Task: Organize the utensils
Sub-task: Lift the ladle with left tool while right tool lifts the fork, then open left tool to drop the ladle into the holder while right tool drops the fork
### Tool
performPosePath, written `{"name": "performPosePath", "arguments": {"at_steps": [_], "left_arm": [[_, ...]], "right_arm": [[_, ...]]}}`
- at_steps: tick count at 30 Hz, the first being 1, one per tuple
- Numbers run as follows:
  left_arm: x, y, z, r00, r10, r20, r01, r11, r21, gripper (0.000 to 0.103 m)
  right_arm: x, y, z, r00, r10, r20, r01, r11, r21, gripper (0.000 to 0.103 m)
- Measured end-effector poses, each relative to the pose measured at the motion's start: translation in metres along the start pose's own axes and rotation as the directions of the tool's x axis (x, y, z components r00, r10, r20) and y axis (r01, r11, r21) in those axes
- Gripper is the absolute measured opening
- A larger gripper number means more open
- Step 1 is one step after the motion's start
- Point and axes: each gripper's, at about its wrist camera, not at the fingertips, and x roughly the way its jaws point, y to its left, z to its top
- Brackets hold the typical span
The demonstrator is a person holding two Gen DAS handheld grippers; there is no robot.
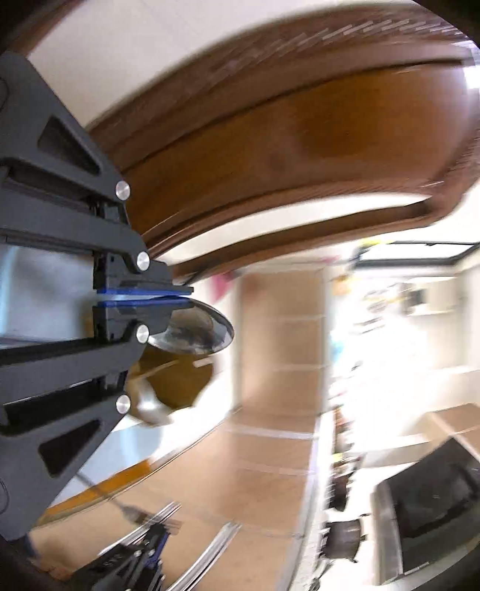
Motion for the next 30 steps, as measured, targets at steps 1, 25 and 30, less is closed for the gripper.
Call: {"name": "performPosePath", "arguments": {"at_steps": [1,25,30], "left_arm": [[-0.01,0.006,0.015,0.998,0.035,0.045,-0.036,0.999,0.012,0.001],[0.055,-0.025,0.078,0.826,0.46,0.326,-0.494,0.869,0.027,0.001],[0.086,-0.034,0.058,0.839,0.455,0.297,-0.492,0.869,0.058,0.001]], "right_arm": [[-0.004,0.002,0.006,1.0,-0.007,0.019,0.007,1.0,-0.007,0.002],[-0.026,0.034,0.138,0.95,0.05,0.309,-0.059,0.998,0.02,0.002],[0.022,0.057,0.122,0.966,0.058,0.25,-0.049,0.998,-0.043,0.002]]}}
